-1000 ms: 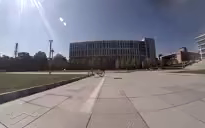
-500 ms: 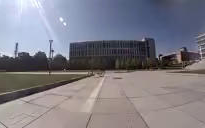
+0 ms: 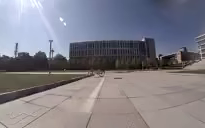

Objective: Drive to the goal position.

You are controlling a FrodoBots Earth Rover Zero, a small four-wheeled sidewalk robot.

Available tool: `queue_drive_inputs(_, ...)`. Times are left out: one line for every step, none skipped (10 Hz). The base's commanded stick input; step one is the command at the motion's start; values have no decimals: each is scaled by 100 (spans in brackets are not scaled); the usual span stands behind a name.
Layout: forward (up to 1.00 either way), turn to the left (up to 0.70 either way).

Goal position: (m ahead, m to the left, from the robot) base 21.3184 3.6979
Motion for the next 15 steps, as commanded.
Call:
queue_drive_inputs(7, 0)
queue_drive_inputs(6, 0)
queue_drive_inputs(6, 0)
queue_drive_inputs(6, 0)
queue_drive_inputs(6, 0)
queue_drive_inputs(6, 0)
queue_drive_inputs(6, 0)
queue_drive_inputs(6, 0)
queue_drive_inputs(6, 0)
queue_drive_inputs(6, 0)
queue_drive_inputs(6, 0)
queue_drive_inputs(6, 0)
queue_drive_inputs(6, 0)
queue_drive_inputs(6, 0)
queue_drive_inputs(6, 0)
